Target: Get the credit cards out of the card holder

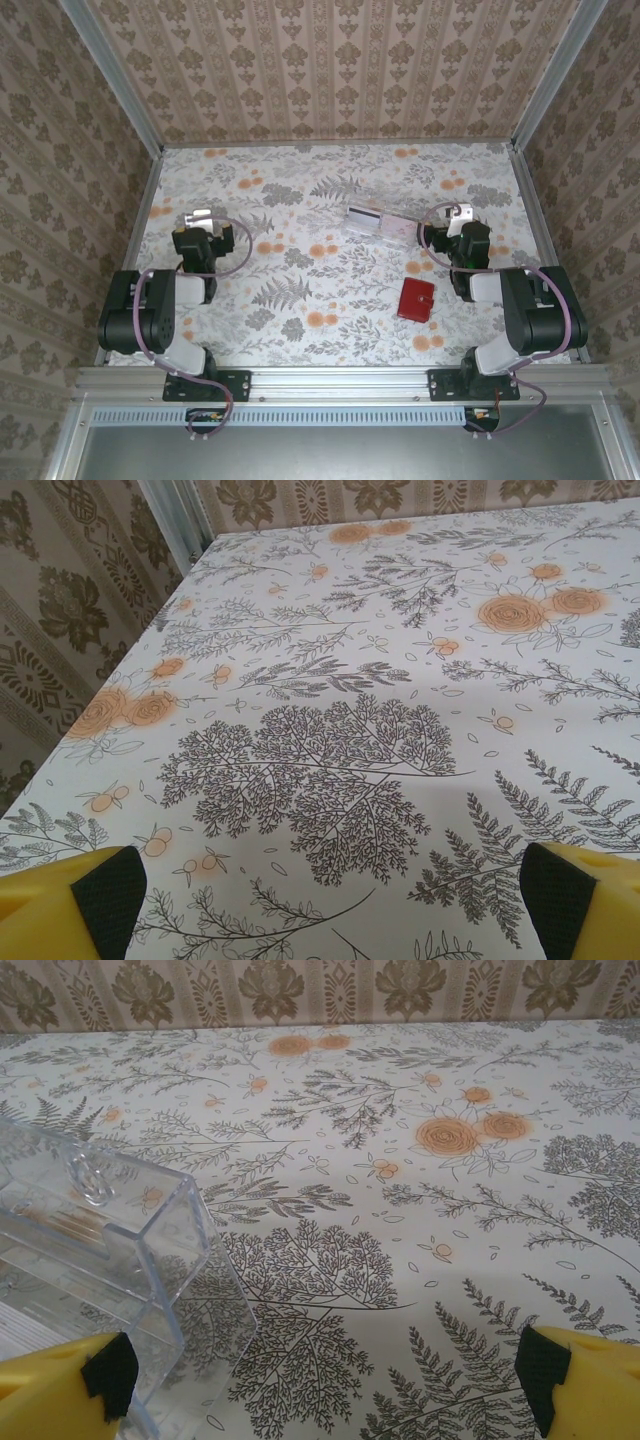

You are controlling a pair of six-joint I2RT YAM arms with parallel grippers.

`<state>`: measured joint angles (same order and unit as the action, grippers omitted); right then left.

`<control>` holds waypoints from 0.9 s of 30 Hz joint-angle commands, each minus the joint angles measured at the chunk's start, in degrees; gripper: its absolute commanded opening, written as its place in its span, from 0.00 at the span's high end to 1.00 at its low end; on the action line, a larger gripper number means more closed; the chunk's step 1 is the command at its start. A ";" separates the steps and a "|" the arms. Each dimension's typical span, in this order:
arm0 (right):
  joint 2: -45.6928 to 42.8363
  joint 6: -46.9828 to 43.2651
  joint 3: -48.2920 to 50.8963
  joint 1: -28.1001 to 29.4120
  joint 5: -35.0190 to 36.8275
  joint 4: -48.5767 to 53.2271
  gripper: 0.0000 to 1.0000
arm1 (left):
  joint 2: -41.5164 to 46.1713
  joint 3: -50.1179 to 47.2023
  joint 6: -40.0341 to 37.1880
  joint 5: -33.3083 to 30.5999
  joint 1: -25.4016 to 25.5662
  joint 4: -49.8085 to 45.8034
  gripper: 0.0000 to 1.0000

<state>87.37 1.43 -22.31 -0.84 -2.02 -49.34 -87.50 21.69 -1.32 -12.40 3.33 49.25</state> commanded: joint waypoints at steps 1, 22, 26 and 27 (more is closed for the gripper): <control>-3.66 0.91 -1.18 0.57 3.03 4.02 0.00 | 5.51 2.08 -1.21 -2.44 1.41 -5.36 0.00; -37.45 37.61 -16.42 0.66 5.30 65.42 0.00 | 36.02 16.34 38.76 3.04 11.75 -63.87 0.00; -42.11 39.41 -14.74 3.41 4.10 74.23 0.00 | 36.12 14.97 39.46 -1.67 23.34 -64.40 0.00; -43.86 40.29 -13.22 4.86 4.55 75.28 0.00 | 35.96 14.47 39.93 -3.27 26.67 -64.13 0.00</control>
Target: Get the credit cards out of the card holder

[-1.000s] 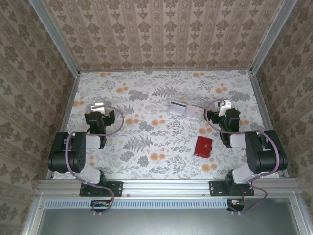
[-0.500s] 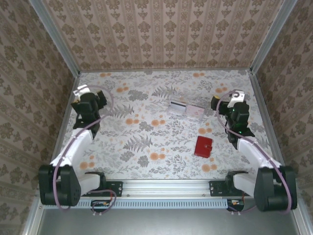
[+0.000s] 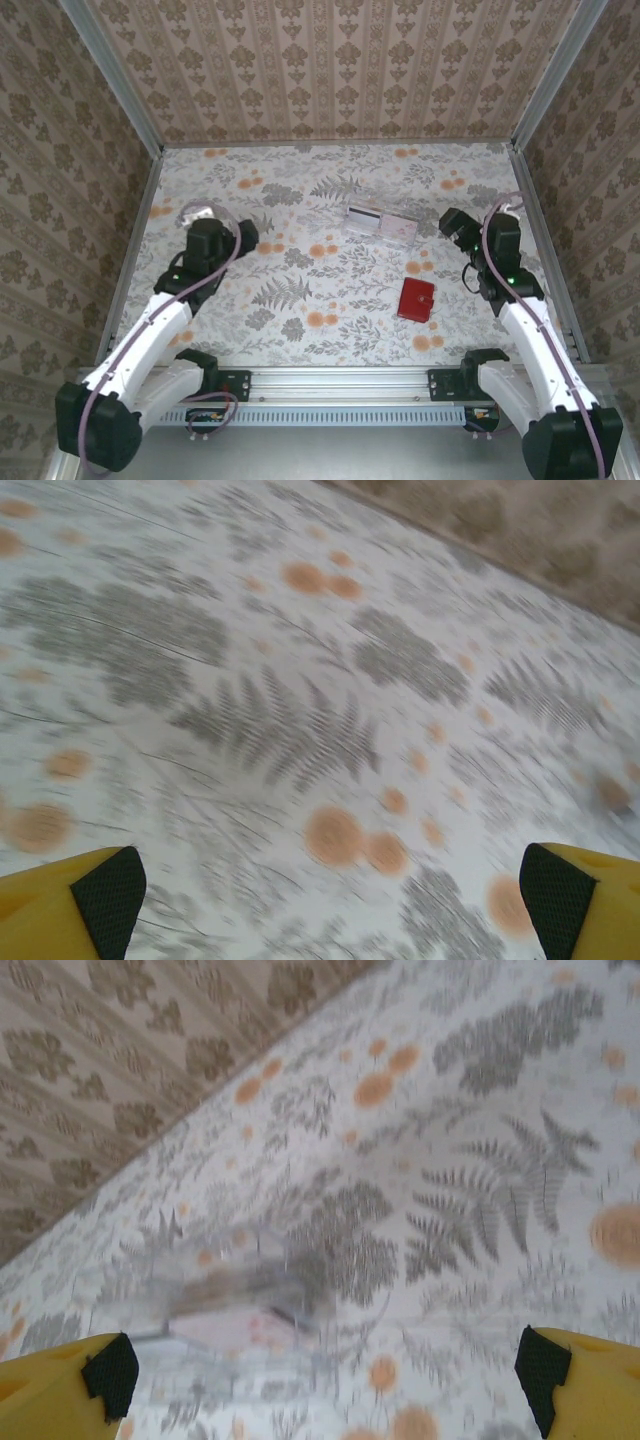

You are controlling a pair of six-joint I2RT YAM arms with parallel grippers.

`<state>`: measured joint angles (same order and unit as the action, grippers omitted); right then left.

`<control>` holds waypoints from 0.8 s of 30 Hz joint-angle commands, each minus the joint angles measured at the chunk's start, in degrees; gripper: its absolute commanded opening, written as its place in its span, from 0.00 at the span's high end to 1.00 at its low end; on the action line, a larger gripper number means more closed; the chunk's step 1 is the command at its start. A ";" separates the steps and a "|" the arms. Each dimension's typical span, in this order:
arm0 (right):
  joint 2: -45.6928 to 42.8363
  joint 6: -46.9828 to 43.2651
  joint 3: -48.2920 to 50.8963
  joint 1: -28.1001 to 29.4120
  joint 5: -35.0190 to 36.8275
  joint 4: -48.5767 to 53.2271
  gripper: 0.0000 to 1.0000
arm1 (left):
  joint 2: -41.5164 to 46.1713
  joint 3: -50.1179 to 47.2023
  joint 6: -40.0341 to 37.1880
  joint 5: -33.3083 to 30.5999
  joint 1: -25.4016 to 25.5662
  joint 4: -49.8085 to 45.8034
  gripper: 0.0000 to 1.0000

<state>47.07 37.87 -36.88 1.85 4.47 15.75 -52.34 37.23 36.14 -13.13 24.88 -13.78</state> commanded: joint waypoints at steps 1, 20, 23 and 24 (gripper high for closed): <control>-5.14 4.46 2.88 3.97 -1.94 10.70 0.00 | 0.39 -1.54 2.88 -4.19 7.72 -0.65 0.00; 5.52 21.21 14.07 31.39 11.80 7.11 0.00 | 1.51 -3.50 9.24 -9.82 19.19 -4.32 0.00; 11.45 21.01 11.51 34.78 12.01 4.35 0.00 | 2.14 -3.75 9.05 -10.04 19.19 -5.77 0.00; 13.62 21.02 10.56 35.89 11.93 3.53 0.00 | 2.24 -3.66 9.10 -10.26 19.27 -6.32 0.00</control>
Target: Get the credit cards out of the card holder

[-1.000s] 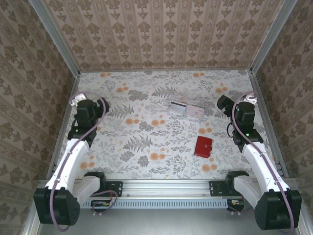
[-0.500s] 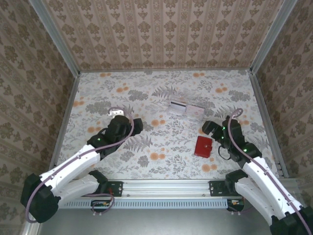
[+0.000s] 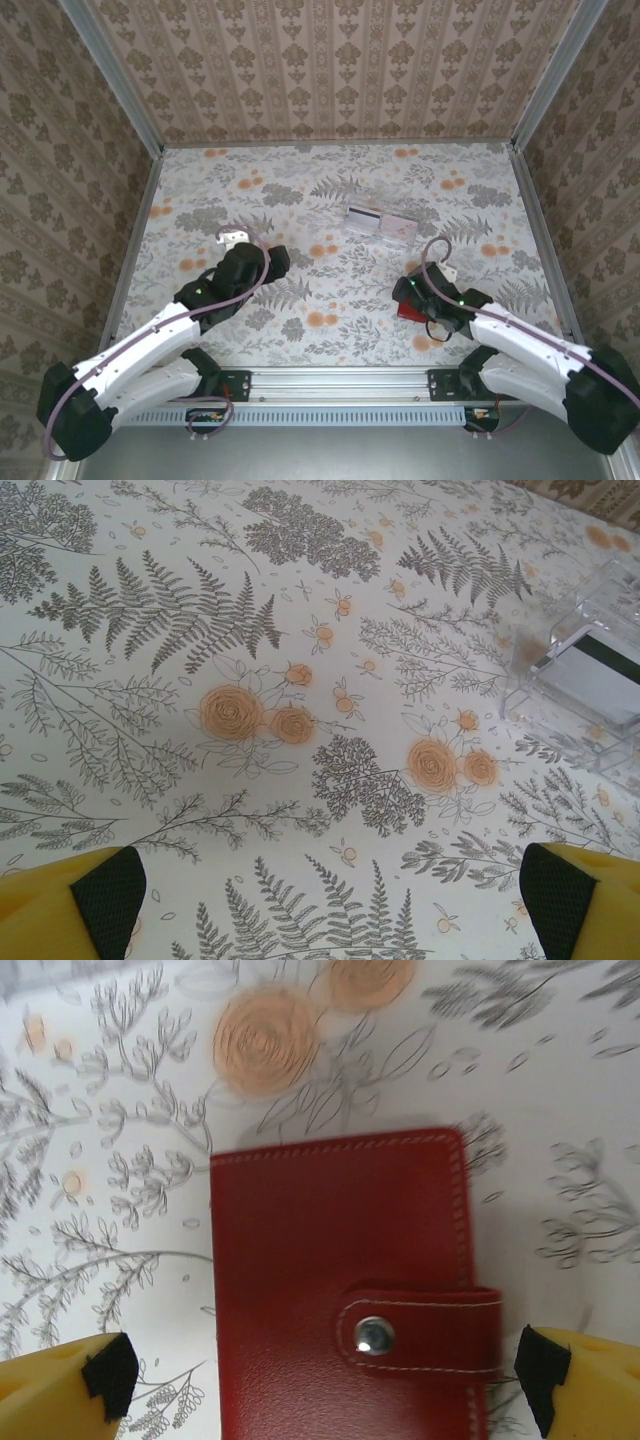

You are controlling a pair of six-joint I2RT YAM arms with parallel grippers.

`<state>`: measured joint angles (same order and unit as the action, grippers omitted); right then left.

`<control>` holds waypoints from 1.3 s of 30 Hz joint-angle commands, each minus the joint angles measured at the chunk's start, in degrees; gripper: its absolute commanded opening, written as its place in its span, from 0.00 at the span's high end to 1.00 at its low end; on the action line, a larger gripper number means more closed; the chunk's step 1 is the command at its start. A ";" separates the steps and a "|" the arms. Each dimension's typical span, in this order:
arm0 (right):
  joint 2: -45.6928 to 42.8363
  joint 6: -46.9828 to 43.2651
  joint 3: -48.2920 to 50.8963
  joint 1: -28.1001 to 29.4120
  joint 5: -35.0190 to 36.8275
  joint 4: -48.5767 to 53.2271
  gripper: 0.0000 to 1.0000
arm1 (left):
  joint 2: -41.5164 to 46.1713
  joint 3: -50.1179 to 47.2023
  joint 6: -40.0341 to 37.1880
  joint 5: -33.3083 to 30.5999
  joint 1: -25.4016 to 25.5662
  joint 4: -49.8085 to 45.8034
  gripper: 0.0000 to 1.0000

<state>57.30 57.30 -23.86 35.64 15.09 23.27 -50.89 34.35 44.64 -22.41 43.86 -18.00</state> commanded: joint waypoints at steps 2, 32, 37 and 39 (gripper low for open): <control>7.19 1.89 -4.57 3.94 1.12 -5.06 0.00 | 1.06 -0.77 0.61 -1.18 0.32 -2.87 0.00; 32.02 -3.80 -31.42 12.80 6.63 4.09 0.00 | 6.25 -3.65 -1.79 2.11 0.51 -5.18 0.00; 28.69 -0.40 -24.36 11.21 5.33 1.36 0.00 | 8.11 -3.59 -3.26 1.54 0.53 -5.24 0.00; 28.36 0.21 -21.86 9.90 3.05 -1.08 0.00 | 8.51 -3.51 -3.33 1.20 0.45 -5.49 0.00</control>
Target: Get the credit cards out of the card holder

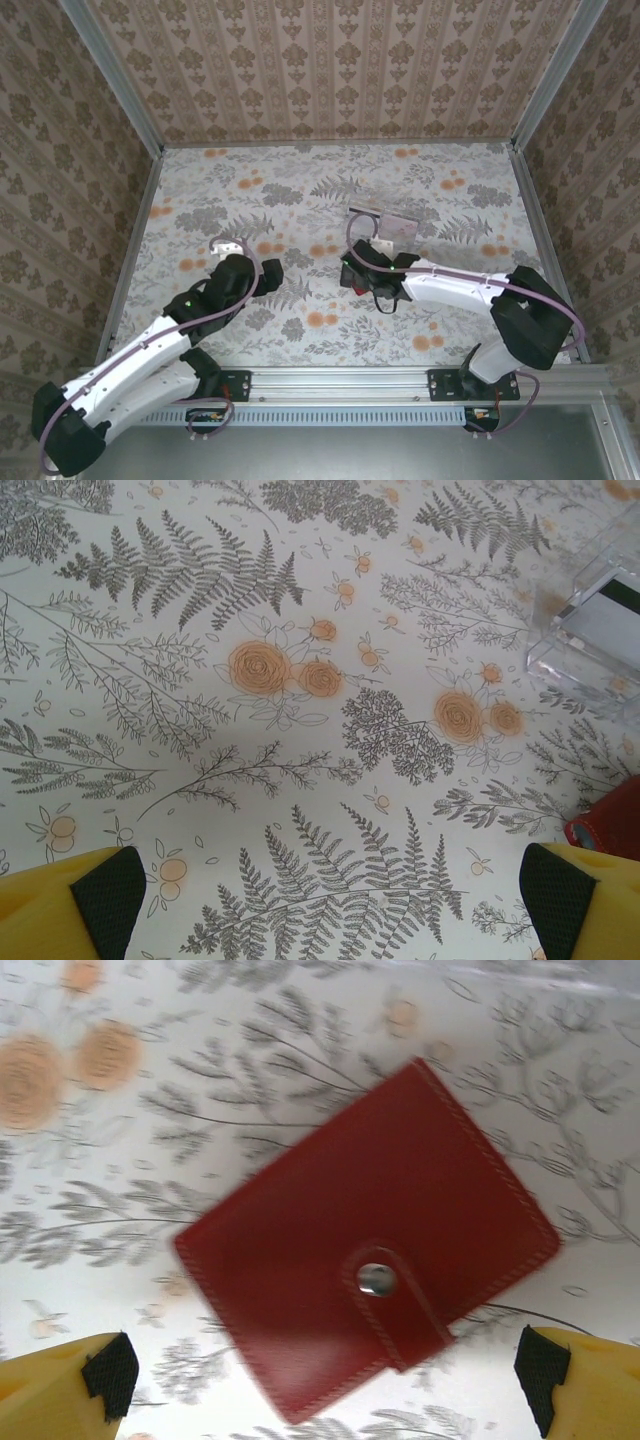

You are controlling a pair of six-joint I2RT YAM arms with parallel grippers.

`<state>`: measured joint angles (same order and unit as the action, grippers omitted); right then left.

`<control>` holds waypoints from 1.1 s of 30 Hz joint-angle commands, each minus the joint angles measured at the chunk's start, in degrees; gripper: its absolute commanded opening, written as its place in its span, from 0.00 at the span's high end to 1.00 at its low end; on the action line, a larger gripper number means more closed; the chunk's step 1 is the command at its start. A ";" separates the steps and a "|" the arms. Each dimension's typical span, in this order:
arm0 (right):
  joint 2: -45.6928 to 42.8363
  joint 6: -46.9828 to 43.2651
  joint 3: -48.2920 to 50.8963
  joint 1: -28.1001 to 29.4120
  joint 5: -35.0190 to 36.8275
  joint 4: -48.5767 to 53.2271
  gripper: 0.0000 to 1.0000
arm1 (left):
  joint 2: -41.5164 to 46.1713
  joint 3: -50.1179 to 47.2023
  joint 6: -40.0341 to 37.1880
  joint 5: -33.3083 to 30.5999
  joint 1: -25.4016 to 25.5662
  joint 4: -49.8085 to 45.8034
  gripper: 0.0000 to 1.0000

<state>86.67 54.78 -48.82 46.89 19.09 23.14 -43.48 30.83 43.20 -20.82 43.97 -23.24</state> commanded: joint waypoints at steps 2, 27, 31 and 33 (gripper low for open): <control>-0.22 2.43 4.94 -3.42 -4.33 -4.27 0.00 | 1.34 0.02 -1.89 -0.37 0.40 -0.22 0.00; 18.82 -19.68 -21.07 -7.03 -16.73 -2.29 0.00 | -1.07 0.18 -3.46 0.31 0.42 1.14 0.00; 15.77 -17.03 -19.40 -5.93 -12.95 -1.72 0.00 | -1.59 -1.73 -5.90 4.84 -0.05 6.73 0.00; 13.28 -16.60 -17.61 -4.88 -8.78 -1.38 0.00 | -3.17 -2.98 -5.91 8.46 -1.69 11.57 0.03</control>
<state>103.83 37.26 -68.16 40.69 5.30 18.31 -45.17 29.63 39.22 -17.34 43.53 -18.35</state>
